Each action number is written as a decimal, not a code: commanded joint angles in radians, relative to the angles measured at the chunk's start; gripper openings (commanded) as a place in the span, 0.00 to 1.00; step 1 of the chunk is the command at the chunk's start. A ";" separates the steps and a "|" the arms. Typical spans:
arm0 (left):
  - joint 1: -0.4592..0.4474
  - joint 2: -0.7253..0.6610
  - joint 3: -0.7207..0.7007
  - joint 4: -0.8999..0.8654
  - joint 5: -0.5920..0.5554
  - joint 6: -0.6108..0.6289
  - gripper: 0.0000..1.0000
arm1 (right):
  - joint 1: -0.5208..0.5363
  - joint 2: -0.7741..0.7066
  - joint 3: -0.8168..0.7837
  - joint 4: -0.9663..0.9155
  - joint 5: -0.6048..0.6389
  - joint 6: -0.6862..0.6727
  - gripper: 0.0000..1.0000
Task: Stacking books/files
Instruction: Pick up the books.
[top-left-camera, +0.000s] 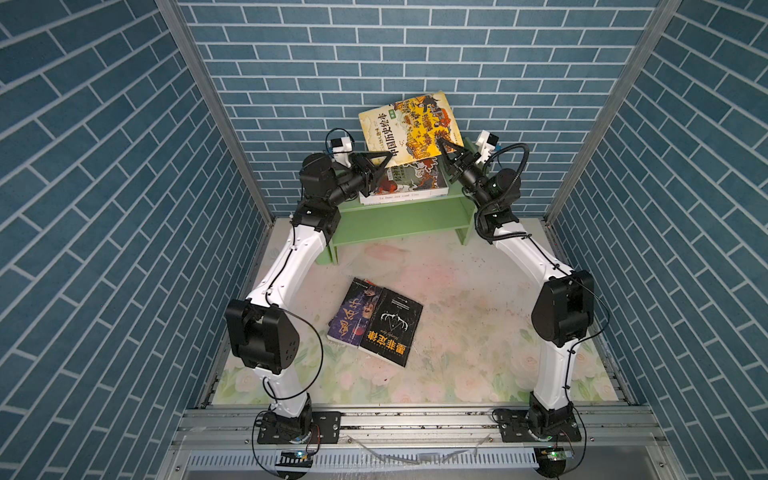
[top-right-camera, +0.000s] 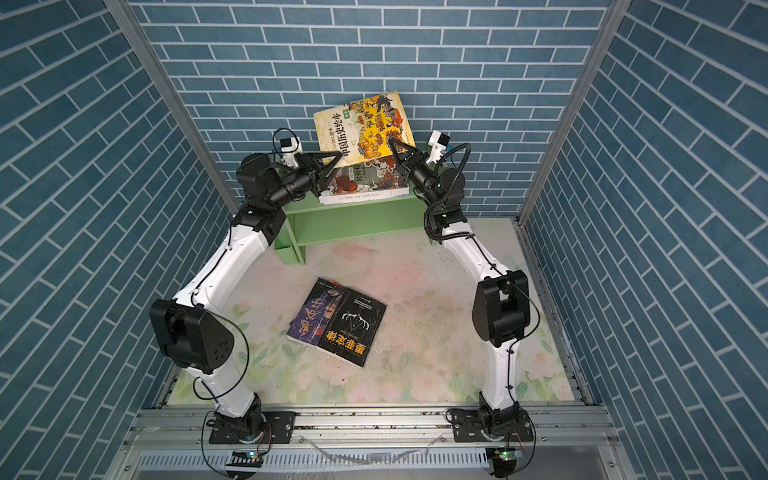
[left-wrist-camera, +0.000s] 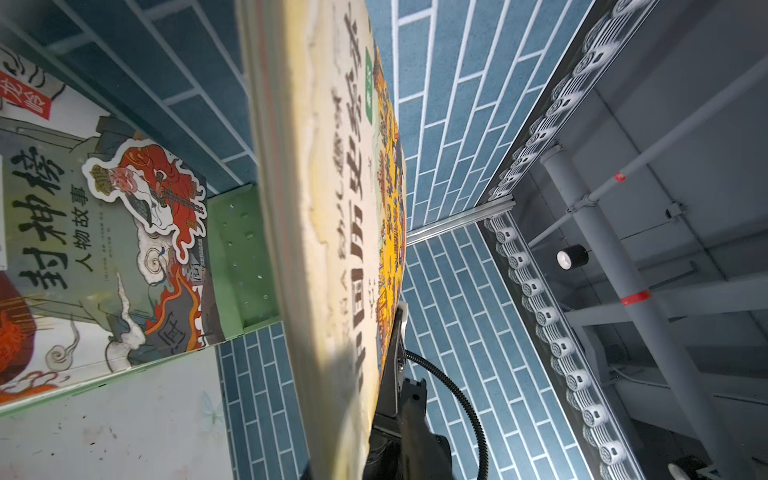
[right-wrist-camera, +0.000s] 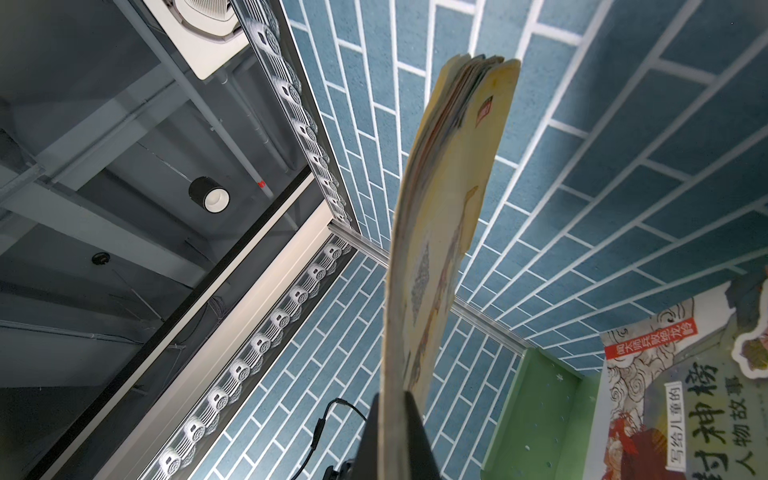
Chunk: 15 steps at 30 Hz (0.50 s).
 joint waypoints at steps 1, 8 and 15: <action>0.006 0.013 0.043 0.021 0.012 0.029 0.18 | 0.014 -0.019 0.005 0.037 -0.014 0.019 0.00; 0.037 0.017 0.124 -0.134 0.004 0.179 0.06 | 0.015 -0.050 -0.068 -0.099 0.026 -0.061 0.00; 0.049 0.088 0.238 -0.235 0.036 0.270 0.00 | 0.016 -0.082 -0.068 -0.362 0.107 -0.173 0.32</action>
